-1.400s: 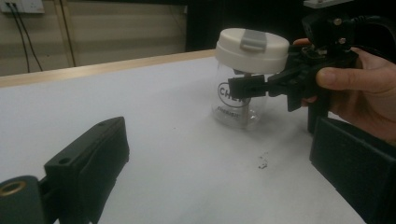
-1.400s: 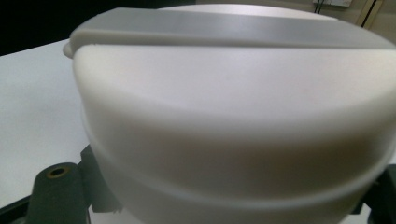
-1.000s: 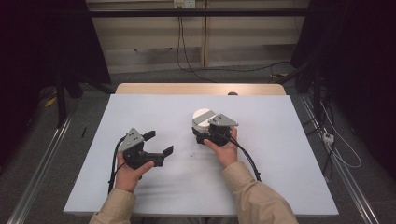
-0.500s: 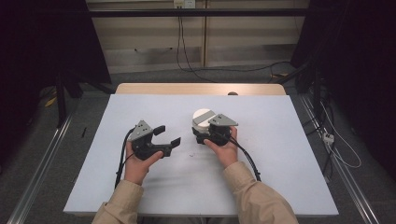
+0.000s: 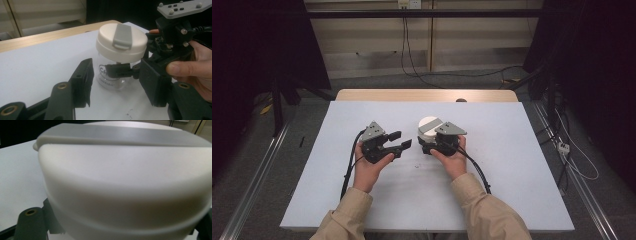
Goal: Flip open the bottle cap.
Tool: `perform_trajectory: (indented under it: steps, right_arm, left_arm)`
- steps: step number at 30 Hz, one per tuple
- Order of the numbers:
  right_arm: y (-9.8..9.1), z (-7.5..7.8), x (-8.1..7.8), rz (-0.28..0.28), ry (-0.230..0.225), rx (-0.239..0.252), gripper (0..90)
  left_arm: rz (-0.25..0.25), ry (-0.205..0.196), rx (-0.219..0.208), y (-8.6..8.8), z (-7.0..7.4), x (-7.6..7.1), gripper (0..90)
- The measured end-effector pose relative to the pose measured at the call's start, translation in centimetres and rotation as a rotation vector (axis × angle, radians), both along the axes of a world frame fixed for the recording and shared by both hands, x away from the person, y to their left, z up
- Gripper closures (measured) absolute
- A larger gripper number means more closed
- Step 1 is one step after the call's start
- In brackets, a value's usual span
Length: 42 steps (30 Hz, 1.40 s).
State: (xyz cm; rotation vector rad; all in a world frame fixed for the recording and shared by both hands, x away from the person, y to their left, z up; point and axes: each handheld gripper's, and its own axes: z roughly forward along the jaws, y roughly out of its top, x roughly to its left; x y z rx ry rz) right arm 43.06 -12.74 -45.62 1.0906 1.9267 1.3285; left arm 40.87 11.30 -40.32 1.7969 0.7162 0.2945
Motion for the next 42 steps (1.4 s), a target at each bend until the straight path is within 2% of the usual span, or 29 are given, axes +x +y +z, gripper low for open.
perform_trajectory:
  steps: [2, 3, 4, 6, 11, 12, 13, 17, 20, 21, 22, 23, 24, 25, 27, 31, 32, 40, 42]
  right_arm:
    - [0.0, 0.0, 0.0, 0.000, 0.001, -0.002, 18.8]
    - [0.0, 0.0, 0.0, 0.000, 0.001, -0.002, 18.8]
    - [0.0, 0.0, 0.0, -0.001, 0.001, -0.002, 18.8]
    - [0.0, 0.0, 0.0, -0.001, 0.002, -0.003, 18.8]
    - [0.0, 0.0, 0.0, 0.000, 0.003, -0.005, 18.8]
    - [0.0, 0.0, 0.0, 0.000, 0.003, -0.005, 18.8]
    - [0.0, 0.0, 0.0, 0.000, 0.003, -0.004, 18.8]
    - [0.0, 0.0, 0.0, -0.001, 0.003, -0.003, 18.8]
    - [0.0, 0.0, 0.0, 0.000, 0.003, -0.004, 18.8]
    - [0.0, 0.0, 0.0, 0.000, 0.003, -0.005, 18.8]
    - [0.0, 0.0, 0.0, 0.000, 0.003, -0.005, 18.8]
    - [0.0, 0.0, 0.0, -0.001, 0.002, -0.004, 18.8]
    - [0.0, 0.0, 0.0, -0.001, 0.002, -0.004, 18.8]
    - [0.0, 0.0, 0.0, 0.000, 0.003, -0.005, 18.8]
    - [0.0, 0.0, 0.0, -0.001, 0.002, -0.004, 18.8]
    - [0.0, 0.0, 0.0, 0.000, 0.002, -0.005, 18.9]
    - [0.0, 0.0, 0.0, -0.001, 0.002, -0.005, 18.8]
    - [0.0, 0.0, 0.0, -0.001, 0.000, -0.007, 18.8]
    - [0.0, 0.0, 0.0, -0.001, 0.000, -0.007, 18.8]
  left_arm:
    - [0.002, -0.001, 0.007, -0.2, 0.0, 0.1, 46.0]
    - [-0.010, 0.002, 0.004, -0.2, 0.1, 0.2, 51.2]
    - [-0.008, 0.007, 0.018, -0.3, 0.1, 0.2, 55.2]
    - [-0.016, -0.004, 0.024, -0.5, 0.2, 0.4, 62.2]
    - [-0.031, -0.002, 0.026, -1.0, 0.3, 0.7, 67.1]
    - [-0.042, -0.001, 0.038, -1.2, 0.3, 0.8, 67.1]
    - [-0.046, -0.010, 0.070, -1.6, 0.4, 0.9, 67.2]
    - [-0.040, -0.007, 0.067, -1.8, 0.5, 1.0, 68.2]
    - [-0.057, 0.000, 0.078, -2.2, 0.5, 1.1, 77.4]
    - [-0.062, 0.005, 0.094, -2.4, 0.5, 1.2, 81.2]
    - [-0.067, 0.007, 0.113, -2.5, 0.5, 1.3, 81.2]
    - [-0.070, 0.013, 0.118, -2.7, 0.4, 1.3, 86.0]
    - [-0.071, 0.020, 0.113, -2.8, 0.4, 1.3, 86.0]
    - [-0.058, 0.014, 0.141, -2.9, 0.4, 1.4, 90.0]
    - [-0.063, 0.027, 0.139, -3.0, 0.3, 1.5, 90.0]
    - [-0.052, 0.024, 0.162, -3.3, 0.2, 1.8, 90.0]
    - [-0.046, 0.026, 0.142, -3.3, 0.2, 1.8, 90.0]
    - [-0.045, 0.037, 0.140, -3.6, 0.1, 2.3, 90.0]
    - [-0.044, 0.033, 0.124, -3.7, 0.2, 2.3, 90.0]
